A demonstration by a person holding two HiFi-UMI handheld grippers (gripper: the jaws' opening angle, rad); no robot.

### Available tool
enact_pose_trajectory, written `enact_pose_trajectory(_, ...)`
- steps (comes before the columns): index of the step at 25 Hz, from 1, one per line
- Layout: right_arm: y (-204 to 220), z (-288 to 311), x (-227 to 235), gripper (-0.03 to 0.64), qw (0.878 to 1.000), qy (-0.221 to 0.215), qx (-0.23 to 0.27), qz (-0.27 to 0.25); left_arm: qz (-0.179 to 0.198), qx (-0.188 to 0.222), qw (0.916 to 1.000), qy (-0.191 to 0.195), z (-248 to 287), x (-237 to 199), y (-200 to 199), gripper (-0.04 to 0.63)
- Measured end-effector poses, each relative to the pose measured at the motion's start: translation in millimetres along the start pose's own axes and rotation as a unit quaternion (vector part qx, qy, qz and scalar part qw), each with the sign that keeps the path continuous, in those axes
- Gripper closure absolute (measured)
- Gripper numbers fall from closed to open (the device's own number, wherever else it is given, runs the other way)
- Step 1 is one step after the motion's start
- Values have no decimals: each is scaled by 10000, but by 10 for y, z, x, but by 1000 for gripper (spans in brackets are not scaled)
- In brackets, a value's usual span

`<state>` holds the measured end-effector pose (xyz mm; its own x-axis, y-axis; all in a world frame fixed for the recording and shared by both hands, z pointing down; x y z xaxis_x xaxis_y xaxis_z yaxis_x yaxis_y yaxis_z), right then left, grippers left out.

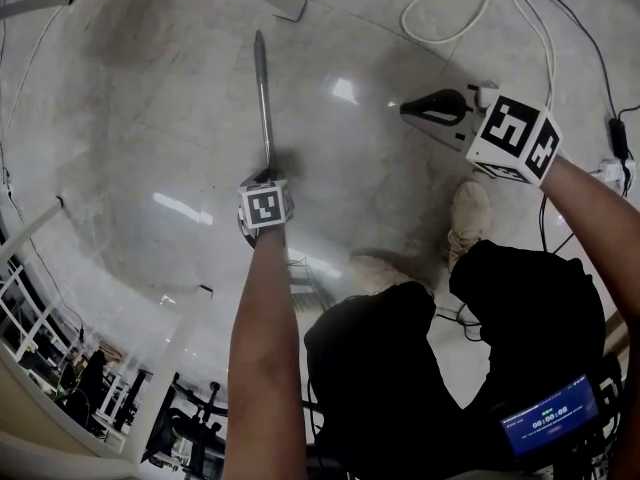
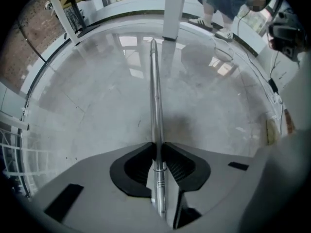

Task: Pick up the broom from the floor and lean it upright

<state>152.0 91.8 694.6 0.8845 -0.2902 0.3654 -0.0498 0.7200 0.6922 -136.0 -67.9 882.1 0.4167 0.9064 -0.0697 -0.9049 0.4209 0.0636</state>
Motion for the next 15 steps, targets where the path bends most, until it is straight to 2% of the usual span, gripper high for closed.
enact_pose_trajectory(1,47,4,20,598,10000,15,8,41,50,-6,10000,-29,29,24,-20,517)
enact_pose_trajectory(6,81,-109,-52,598,9994,80,-10,330,293,-31,9996,4,-108,231,-3,518)
enact_pose_trajectory(12,66,-359,-336,598,9959,134,0,895,675,614,9958,32,-799,607,142,519)
enact_pose_trajectory(15,9,-527,-612,598,9946,-24,96,1030,824,868,9928,22,-1205,792,250,519)
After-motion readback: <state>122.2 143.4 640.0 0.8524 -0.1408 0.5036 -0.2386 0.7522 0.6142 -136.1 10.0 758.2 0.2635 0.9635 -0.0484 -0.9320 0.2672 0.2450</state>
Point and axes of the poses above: the fingertips, and each gripper's own axes: z forward along the fingers, x to its right, y out of its underside, the point moved 4 cm from there along -z, backward along the fingers, and after that the axes turned 3 degrees about y, right-handed, at the moved point
